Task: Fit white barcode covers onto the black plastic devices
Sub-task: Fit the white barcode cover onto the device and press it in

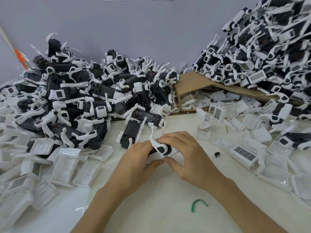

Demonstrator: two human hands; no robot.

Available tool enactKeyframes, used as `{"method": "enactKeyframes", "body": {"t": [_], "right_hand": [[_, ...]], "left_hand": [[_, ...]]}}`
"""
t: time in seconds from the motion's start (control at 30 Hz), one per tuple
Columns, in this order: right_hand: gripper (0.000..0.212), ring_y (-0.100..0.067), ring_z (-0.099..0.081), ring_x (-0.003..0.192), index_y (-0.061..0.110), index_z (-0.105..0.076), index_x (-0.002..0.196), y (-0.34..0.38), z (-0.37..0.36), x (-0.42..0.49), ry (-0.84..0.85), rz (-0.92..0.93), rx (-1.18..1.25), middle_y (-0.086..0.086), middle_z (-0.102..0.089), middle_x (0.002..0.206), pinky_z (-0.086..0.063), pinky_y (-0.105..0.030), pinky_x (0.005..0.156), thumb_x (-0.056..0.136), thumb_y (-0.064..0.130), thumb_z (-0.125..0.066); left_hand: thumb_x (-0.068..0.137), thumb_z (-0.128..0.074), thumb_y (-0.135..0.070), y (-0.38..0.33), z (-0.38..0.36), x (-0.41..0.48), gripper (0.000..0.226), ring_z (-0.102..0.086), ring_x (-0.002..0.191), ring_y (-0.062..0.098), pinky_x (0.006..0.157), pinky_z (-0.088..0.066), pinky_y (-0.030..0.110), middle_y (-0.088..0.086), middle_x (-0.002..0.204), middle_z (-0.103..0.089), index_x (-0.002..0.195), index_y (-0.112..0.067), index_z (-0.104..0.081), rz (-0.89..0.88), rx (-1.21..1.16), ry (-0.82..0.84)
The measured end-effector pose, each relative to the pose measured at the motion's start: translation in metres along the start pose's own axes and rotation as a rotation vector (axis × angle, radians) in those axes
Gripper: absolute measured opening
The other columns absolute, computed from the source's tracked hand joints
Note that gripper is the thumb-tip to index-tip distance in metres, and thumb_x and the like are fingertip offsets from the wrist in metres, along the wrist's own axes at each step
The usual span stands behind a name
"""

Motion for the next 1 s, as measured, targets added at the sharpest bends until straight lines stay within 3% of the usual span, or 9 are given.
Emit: {"method": "enactKeyframes", "body": {"t": [0.1, 0.17, 0.3, 0.4, 0.53, 0.63, 0.73, 0.87, 1.0], "right_hand": [[0.045, -0.007, -0.050, 0.121, 0.022, -0.062, 0.127, 0.001, -0.001, 0.001, 0.003, 0.008, -0.029, 0.013, -0.060, 0.126, -0.039, -0.031, 0.096, 0.084, 0.024, -0.073], [0.040, -0.006, -0.049, 0.120, 0.022, -0.060, 0.125, 0.002, -0.003, 0.001, 0.015, 0.004, -0.007, 0.015, -0.059, 0.125, -0.039, -0.031, 0.095, 0.086, 0.026, -0.071], [0.038, -0.007, -0.051, 0.110, 0.023, -0.062, 0.118, 0.004, -0.002, 0.000, -0.006, 0.021, -0.032, 0.017, -0.062, 0.111, -0.038, -0.029, 0.091, 0.082, 0.032, -0.073], [0.039, -0.009, -0.053, 0.104, 0.023, -0.068, 0.114, 0.004, -0.002, 0.001, -0.037, 0.030, -0.121, 0.018, -0.066, 0.106, -0.034, -0.029, 0.090, 0.081, 0.044, -0.070], [0.035, -0.010, -0.054, 0.095, 0.020, -0.069, 0.106, 0.006, -0.001, 0.000, -0.089, 0.059, -0.173, 0.015, -0.067, 0.098, -0.030, -0.025, 0.087, 0.078, 0.042, -0.072], [0.034, -0.011, -0.052, 0.089, 0.021, -0.069, 0.105, 0.008, -0.001, -0.002, -0.123, 0.066, -0.173, 0.014, -0.066, 0.096, -0.033, -0.025, 0.084, 0.080, 0.043, -0.069], [0.037, -0.012, -0.051, 0.093, 0.021, -0.068, 0.113, 0.008, 0.001, -0.001, -0.172, 0.001, -0.087, 0.016, -0.067, 0.108, -0.043, -0.030, 0.083, 0.080, 0.037, -0.074], [0.043, -0.004, -0.052, 0.098, 0.021, -0.067, 0.118, 0.002, 0.006, 0.000, -0.214, -0.101, 0.095, 0.024, -0.062, 0.107, -0.041, -0.014, 0.086, 0.079, 0.032, -0.082], [0.042, -0.008, -0.061, 0.109, 0.033, -0.060, 0.120, -0.002, 0.014, 0.001, -0.269, -0.254, 0.304, 0.019, -0.066, 0.112, -0.041, -0.011, 0.088, 0.081, 0.038, -0.075]], "left_hand": [[0.081, -0.080, -0.016, 0.006, -0.001, 0.002, 0.041, -0.056, 0.091, 0.005, 0.078, -0.042, 0.016, -0.021, 0.099, -0.059, 0.118, -0.022, -0.062, 0.042, -0.004, 0.004], [0.079, -0.081, -0.010, 0.009, -0.002, 0.003, 0.036, -0.054, 0.084, 0.006, 0.072, -0.039, 0.014, -0.021, 0.092, -0.057, 0.110, -0.019, -0.064, 0.038, 0.023, 0.005], [0.079, -0.079, -0.009, 0.004, -0.002, 0.003, 0.028, -0.043, 0.065, 0.008, 0.066, -0.032, 0.016, -0.026, 0.072, -0.042, 0.091, -0.021, -0.057, -0.039, 0.073, -0.009], [0.077, -0.078, -0.012, 0.000, 0.000, 0.002, 0.034, -0.045, 0.065, 0.013, 0.070, -0.030, 0.010, -0.029, 0.069, -0.038, 0.089, -0.028, -0.051, -0.068, 0.084, -0.021], [0.080, -0.080, -0.012, -0.001, -0.001, 0.001, 0.027, -0.043, 0.063, 0.015, 0.072, -0.032, 0.012, -0.024, 0.069, -0.038, 0.086, -0.019, -0.055, -0.065, 0.059, -0.032], [0.077, -0.079, -0.008, -0.007, 0.000, 0.000, 0.025, -0.046, 0.066, 0.017, 0.079, -0.040, 0.021, -0.020, 0.072, -0.043, 0.087, -0.016, -0.057, -0.091, 0.094, -0.067], [0.075, -0.083, -0.006, -0.008, 0.002, 0.001, 0.029, -0.055, 0.083, 0.018, 0.100, -0.041, 0.034, -0.009, 0.083, -0.062, 0.097, -0.014, -0.064, -0.072, 0.215, -0.167], [0.075, -0.086, -0.027, -0.010, 0.008, 0.001, 0.044, -0.056, 0.101, 0.013, 0.110, -0.029, 0.037, -0.012, 0.103, -0.070, 0.114, -0.019, -0.066, -0.077, 0.359, -0.299], [0.082, -0.068, -0.053, -0.010, 0.015, -0.001, 0.047, -0.058, 0.092, 0.006, 0.100, -0.033, 0.030, -0.019, 0.099, -0.067, 0.120, -0.026, -0.066, -0.041, 0.266, -0.324]]}}
Point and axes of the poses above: each hand's wrist, its own x-axis towards the middle knuckle, its own z-axis out of the back of the hand, y = z × x, the point moved 4 cm from there along x, towards the middle knuckle
